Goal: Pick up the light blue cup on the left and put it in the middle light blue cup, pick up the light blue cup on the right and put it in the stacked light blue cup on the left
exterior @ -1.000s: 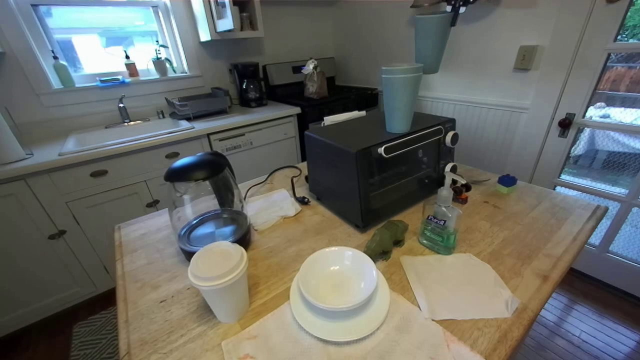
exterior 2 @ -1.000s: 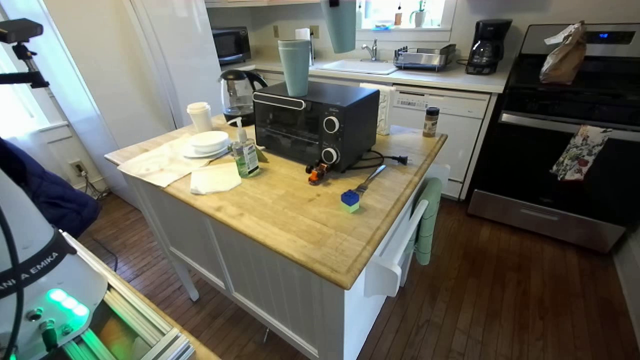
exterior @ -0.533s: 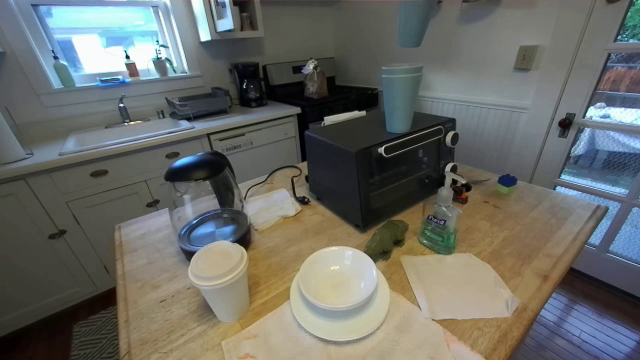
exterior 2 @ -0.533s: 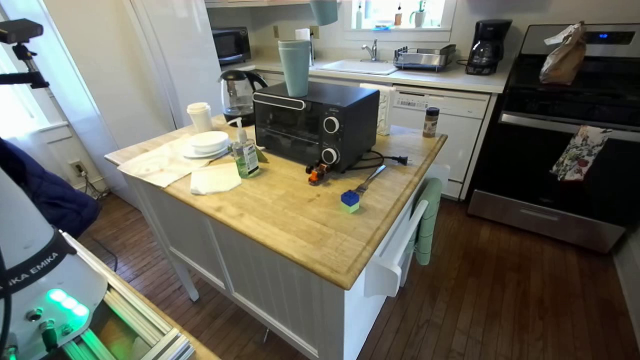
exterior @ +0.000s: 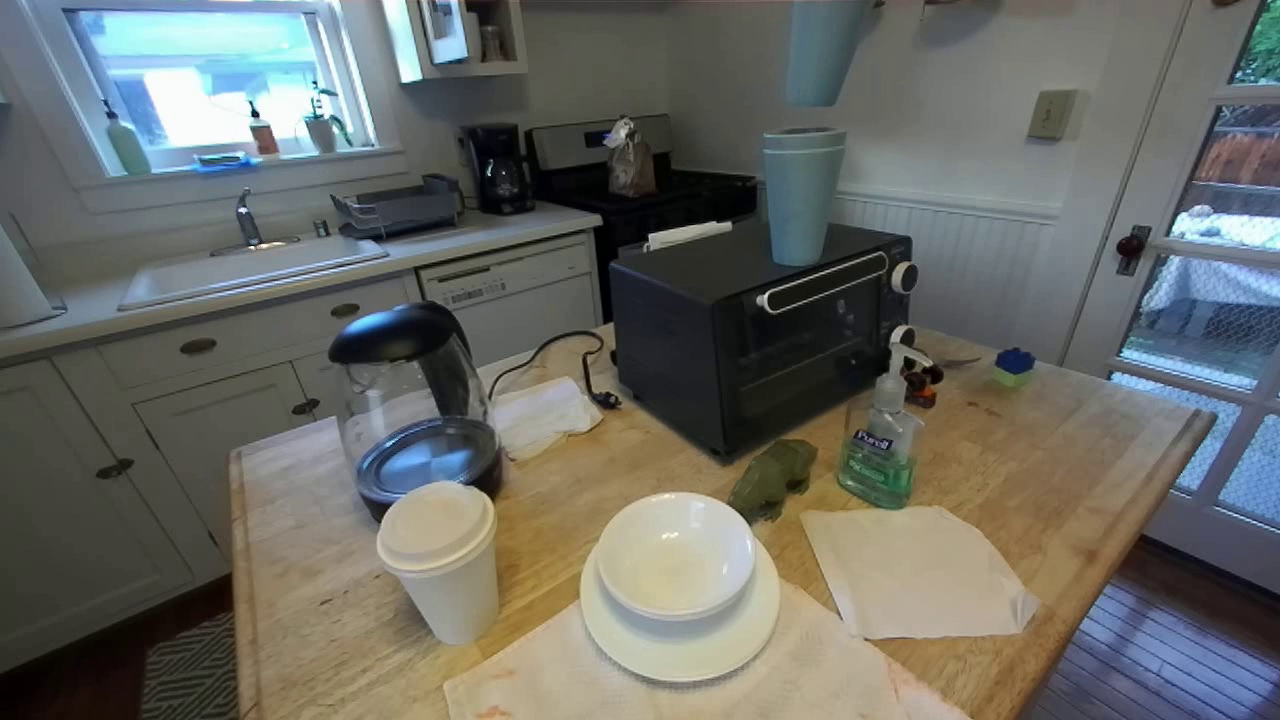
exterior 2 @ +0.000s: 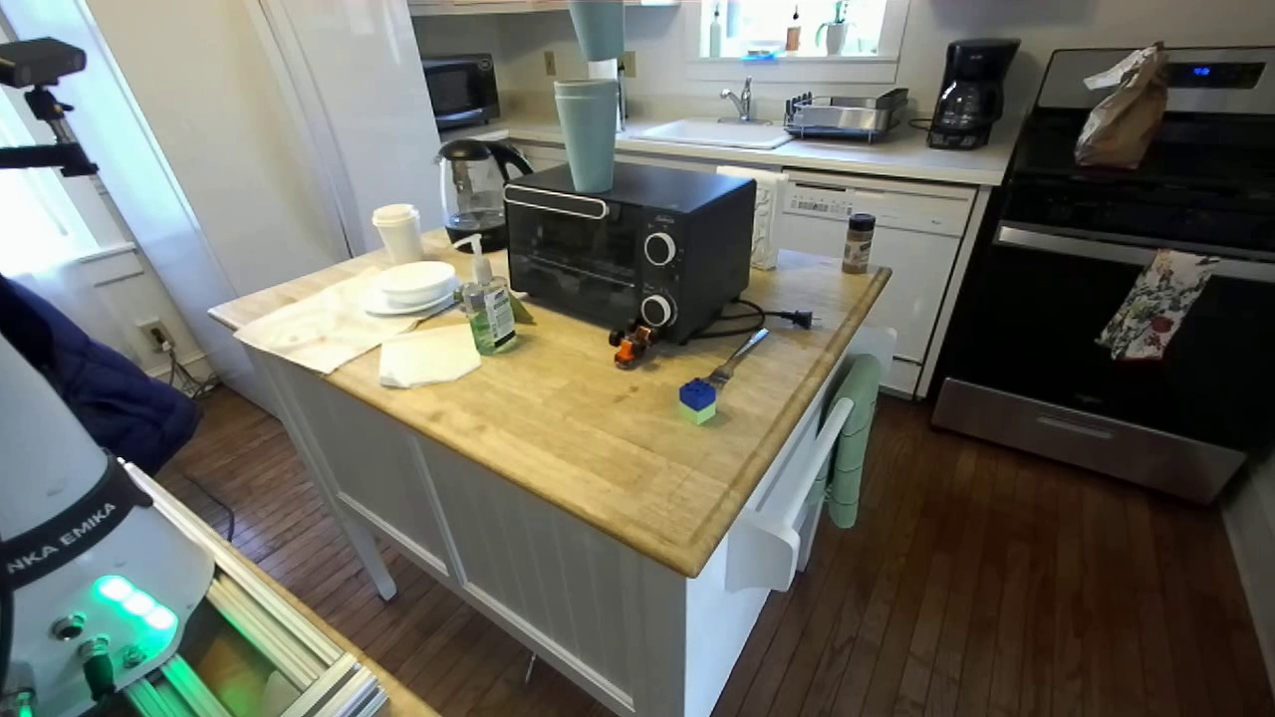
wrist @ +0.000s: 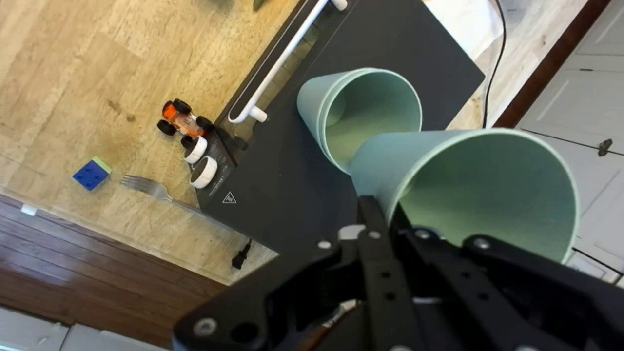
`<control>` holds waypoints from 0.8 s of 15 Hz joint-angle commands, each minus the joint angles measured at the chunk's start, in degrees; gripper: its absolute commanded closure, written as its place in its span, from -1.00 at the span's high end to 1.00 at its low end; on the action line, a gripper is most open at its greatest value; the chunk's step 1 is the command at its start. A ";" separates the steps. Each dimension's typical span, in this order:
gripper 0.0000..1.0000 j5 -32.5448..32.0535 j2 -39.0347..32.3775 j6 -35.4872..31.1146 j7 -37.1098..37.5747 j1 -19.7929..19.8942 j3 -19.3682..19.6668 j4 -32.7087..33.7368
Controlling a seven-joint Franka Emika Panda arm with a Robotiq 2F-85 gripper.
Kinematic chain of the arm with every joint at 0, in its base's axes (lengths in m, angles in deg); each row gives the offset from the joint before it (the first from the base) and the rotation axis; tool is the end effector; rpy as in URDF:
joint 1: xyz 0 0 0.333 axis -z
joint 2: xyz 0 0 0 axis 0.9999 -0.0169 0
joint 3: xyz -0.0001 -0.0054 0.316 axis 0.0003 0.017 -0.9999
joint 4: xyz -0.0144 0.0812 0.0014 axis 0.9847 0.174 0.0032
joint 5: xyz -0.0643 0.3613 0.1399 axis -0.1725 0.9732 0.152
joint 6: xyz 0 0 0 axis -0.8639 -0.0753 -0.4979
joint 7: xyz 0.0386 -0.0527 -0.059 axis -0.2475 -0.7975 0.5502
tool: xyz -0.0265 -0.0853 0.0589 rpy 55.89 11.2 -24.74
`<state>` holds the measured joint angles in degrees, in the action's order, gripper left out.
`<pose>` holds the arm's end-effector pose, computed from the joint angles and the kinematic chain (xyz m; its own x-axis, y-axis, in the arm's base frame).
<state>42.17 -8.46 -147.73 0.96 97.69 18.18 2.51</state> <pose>0.5926 -0.1418 0.6511 0.5400 -0.8415 0.0171 -0.8077 -0.5237 -0.2709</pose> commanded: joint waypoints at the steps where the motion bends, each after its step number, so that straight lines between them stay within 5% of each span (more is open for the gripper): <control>1: -0.98 3.08 0.89 4.06 -2.85 0.71 -0.05 -0.79; 12: -0.98 6.53 -0.89 6.75 -8.29 1.36 0.65 0.52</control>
<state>45.68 -9.23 -140.53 -5.13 98.14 18.65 2.48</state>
